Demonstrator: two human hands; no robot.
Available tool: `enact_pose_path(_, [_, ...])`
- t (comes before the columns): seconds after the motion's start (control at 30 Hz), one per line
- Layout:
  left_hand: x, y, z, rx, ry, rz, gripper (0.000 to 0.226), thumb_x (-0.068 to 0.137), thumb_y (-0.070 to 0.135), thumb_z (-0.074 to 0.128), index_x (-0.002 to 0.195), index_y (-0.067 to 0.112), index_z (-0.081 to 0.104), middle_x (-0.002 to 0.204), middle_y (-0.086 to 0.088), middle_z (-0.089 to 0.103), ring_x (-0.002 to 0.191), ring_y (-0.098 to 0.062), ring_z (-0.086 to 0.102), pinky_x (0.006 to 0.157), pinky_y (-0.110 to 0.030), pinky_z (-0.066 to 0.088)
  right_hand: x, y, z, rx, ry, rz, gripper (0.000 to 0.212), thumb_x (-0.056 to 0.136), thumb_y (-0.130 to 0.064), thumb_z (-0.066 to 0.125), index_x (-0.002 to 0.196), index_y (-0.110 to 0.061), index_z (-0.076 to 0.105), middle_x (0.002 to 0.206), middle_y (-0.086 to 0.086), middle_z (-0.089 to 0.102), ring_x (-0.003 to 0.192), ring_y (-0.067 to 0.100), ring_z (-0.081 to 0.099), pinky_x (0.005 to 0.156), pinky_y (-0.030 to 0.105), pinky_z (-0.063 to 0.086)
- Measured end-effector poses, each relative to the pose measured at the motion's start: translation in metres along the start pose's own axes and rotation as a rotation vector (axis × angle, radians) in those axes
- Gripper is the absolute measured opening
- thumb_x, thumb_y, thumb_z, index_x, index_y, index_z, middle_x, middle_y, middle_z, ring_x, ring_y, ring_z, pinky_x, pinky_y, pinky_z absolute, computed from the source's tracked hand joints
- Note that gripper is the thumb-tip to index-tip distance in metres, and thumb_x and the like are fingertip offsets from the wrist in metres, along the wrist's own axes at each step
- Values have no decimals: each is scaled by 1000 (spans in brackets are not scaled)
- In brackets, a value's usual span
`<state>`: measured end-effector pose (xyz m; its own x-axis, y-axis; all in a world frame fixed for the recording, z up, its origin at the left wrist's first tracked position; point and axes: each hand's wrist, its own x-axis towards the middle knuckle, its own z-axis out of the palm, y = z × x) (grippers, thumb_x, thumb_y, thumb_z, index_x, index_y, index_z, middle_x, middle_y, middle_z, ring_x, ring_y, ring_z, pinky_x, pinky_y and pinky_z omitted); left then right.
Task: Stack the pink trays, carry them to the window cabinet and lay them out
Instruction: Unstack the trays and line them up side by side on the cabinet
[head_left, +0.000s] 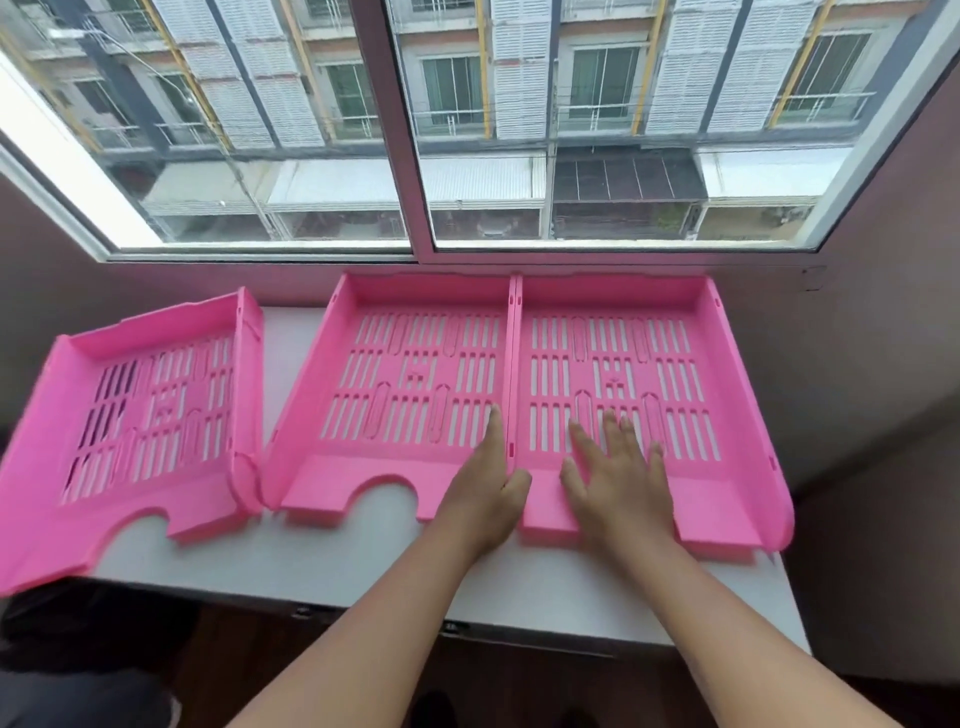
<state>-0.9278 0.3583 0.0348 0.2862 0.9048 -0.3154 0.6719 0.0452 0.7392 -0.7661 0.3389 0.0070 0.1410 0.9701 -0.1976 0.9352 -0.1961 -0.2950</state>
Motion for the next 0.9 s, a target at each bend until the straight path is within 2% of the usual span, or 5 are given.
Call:
enact_pose_path(0.2, [-18,-12,-44,30,122,57,85,88,58,49,155,24,8,162,4,14,147,-16,20,116,-44,26,8,-23,-18,130,52,48,59,98,-49,28,151,-26,33,162,9,26,151,28,18,122,55,10])
enact_pose_path(0.47, [-49,-125,-164,288,734,-73,61,91,33,51,145,13,34,156,-8,30,146,-23,19,117,-42,21,-2,-154,-5,181,398,-287,49,91,-35,38,118,-8,69,122,13,69,115,29,62,107,48,40])
enact_pose_path(0.63, [-52,-173,-188,-76,452,-179,79,90,54,45,154,27,7,162,-1,17,146,-25,24,114,-51,30,0,-195,41,64,111,-134,57,95,-49,35,144,-23,47,154,7,43,143,27,36,118,45,25])
enact_pose_path(0.73, [-48,-182,-188,-42,370,-125,88,86,71,38,154,26,6,162,-1,17,146,-24,25,113,-49,32,-1,-203,57,-97,-30,-118,66,95,-62,26,155,-36,21,165,3,15,152,28,11,122,46,9])
enact_pose_path(0.9, [-40,-185,-197,31,259,-63,97,79,72,49,154,29,5,161,4,19,146,-22,26,112,-49,34,0,-208,59,-180,-28,-84,68,92,-67,18,155,-41,12,166,2,10,152,29,10,121,44,8])
